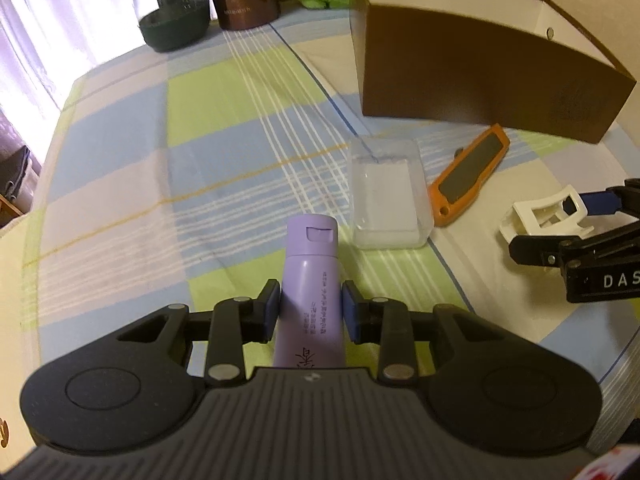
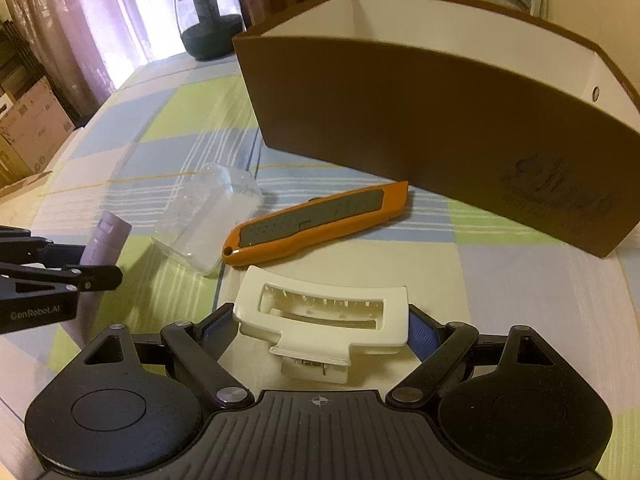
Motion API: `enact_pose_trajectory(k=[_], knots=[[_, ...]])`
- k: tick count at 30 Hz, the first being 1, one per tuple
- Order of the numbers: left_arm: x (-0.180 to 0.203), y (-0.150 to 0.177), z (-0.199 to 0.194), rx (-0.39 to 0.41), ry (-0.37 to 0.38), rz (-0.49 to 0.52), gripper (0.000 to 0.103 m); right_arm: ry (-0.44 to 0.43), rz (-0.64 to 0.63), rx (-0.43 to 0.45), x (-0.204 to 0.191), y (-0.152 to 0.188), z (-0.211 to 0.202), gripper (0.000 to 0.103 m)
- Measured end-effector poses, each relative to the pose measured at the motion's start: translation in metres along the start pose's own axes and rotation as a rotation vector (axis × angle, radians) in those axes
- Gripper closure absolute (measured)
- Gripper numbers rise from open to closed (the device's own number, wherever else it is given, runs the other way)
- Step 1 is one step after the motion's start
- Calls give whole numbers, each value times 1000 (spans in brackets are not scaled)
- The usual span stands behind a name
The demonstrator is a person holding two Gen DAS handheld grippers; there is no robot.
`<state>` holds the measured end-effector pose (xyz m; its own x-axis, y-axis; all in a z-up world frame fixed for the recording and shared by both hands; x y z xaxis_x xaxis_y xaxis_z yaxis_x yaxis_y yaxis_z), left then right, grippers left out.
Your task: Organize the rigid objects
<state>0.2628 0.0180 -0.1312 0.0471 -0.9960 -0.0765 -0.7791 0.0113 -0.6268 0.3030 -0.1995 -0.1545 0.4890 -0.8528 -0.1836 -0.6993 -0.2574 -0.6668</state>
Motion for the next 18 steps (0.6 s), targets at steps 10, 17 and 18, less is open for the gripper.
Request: enact_pose_trajectory(k=[10,17,18], knots=[[9,-20,-33,81,9,9,75,-3,14,69,4,-11,-24,19],[22,-35,-47,115,44,23,75,-7,27,112,8,-20,-44,19],[24,-38,-49,120,48,25,75,-7,30,118,9,-21,-46,19]])
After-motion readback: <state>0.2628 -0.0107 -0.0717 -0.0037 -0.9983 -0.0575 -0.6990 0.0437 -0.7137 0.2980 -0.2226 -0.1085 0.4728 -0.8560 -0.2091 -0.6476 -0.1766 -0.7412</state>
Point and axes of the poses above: each gripper's, at about its wrist camera, not at the fingertips, and z roughly the way its jaws point, x to its right, y to its underside, the point moved 3 cm from there along z, roughly the way its jaws point, and after that the axes turned 7 degrees about x, right-handed, at the moved point
